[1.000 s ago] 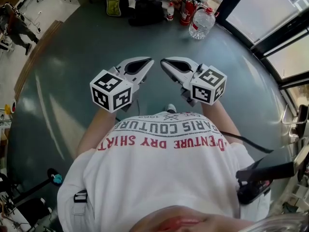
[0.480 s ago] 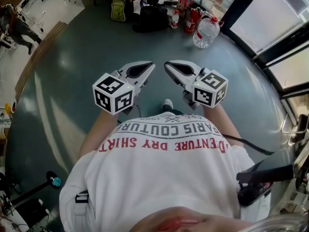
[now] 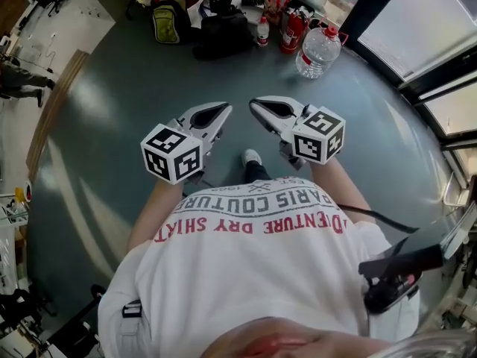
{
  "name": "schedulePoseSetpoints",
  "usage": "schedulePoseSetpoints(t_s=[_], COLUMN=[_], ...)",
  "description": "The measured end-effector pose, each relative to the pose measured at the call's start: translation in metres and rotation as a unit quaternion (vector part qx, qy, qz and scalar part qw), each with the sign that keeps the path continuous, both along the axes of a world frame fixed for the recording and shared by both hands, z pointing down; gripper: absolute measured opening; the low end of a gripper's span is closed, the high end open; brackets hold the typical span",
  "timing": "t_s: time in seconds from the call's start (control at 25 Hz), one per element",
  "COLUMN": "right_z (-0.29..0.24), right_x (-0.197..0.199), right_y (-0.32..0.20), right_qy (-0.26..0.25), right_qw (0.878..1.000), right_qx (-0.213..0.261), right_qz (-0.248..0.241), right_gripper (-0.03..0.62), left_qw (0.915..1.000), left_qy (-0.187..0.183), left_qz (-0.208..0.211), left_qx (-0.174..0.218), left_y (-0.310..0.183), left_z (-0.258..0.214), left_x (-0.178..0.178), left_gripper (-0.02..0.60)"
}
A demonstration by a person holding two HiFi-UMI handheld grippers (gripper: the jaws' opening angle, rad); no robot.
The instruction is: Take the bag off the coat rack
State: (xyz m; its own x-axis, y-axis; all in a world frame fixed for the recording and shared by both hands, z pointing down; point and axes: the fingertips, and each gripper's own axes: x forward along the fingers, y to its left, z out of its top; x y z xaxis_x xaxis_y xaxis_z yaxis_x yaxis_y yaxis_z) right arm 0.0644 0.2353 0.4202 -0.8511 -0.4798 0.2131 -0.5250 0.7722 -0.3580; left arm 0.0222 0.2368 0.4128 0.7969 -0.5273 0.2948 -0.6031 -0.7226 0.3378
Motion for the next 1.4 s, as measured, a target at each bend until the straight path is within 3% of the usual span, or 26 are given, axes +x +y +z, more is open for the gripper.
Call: schedulePoseSetpoints(t_s=[0.12,0.28,0.52,0.76,1.2,1.4], right_z=[-0.016,-0.036,-0.039,-0.018,-0.035,-0.04], right_x=[0.027,0.046,0.04,0.011,-0.055,-0.079], right_y=[-0.092,-0.191,-0.283,-0.367,-0.638,-0.714], right_qy=[-0.008,0.006,0.019,0.019,0.031,0.026], right_qw=[1.0,0.999,0.999,0.999,0.999,0.998], right_qx=[0.02,0.044,0.043,0.032,0.037,0.04], right_qz=[0.019,0.009,-0.004,-0.011,0.024,0.042], right_gripper=[0.002,0.003,0.003,0.003,0.002,0.002], left_qw=[0.9999,0.9993,0.9989,0.999,0.9994,0.9993], left_qy=[-0.009,-0.014,-0.013,-0.007,0.004,0.012], left_qz=[-0.004,-0.015,-0.032,-0.037,-0.024,-0.026], left_qx=[0.004,0.032,0.032,0.024,0.025,0.026], left_y=[-0.091,-0.192,-0.277,-0.366,-0.635,-0.717], left_z=[-0.009,-0.036,-0.037,-0.02,-0.025,-0.028], left_x=[0.019,0.033,0.026,0.0,-0.081,-0.11], left_gripper=[0.002,0.002,0.002,0.002,0.002,0.002])
